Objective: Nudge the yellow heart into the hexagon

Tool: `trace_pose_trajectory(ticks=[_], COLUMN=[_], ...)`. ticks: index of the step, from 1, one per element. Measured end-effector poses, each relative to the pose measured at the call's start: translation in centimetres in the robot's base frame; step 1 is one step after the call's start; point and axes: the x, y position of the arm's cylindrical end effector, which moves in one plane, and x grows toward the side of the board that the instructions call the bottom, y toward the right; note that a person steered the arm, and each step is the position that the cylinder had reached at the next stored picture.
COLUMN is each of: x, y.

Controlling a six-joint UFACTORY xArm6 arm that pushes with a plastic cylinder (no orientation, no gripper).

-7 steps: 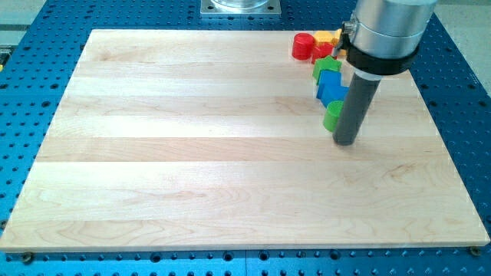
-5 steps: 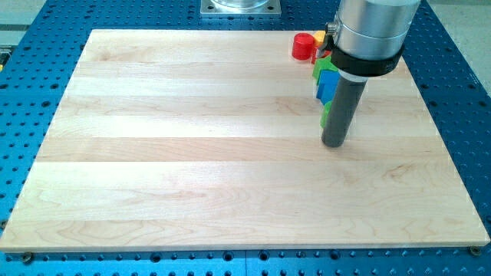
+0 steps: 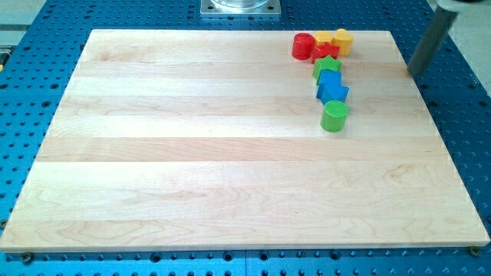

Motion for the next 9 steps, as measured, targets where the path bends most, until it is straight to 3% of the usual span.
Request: trace_pose_trajectory(ticks=[1, 3, 4, 5, 7, 9], x=[-4.1, -4.4, -4.8, -8.8, -9.0, -7.5], y=[-3.4, -8.6, -7.0, -6.9, -14.2, -17.0])
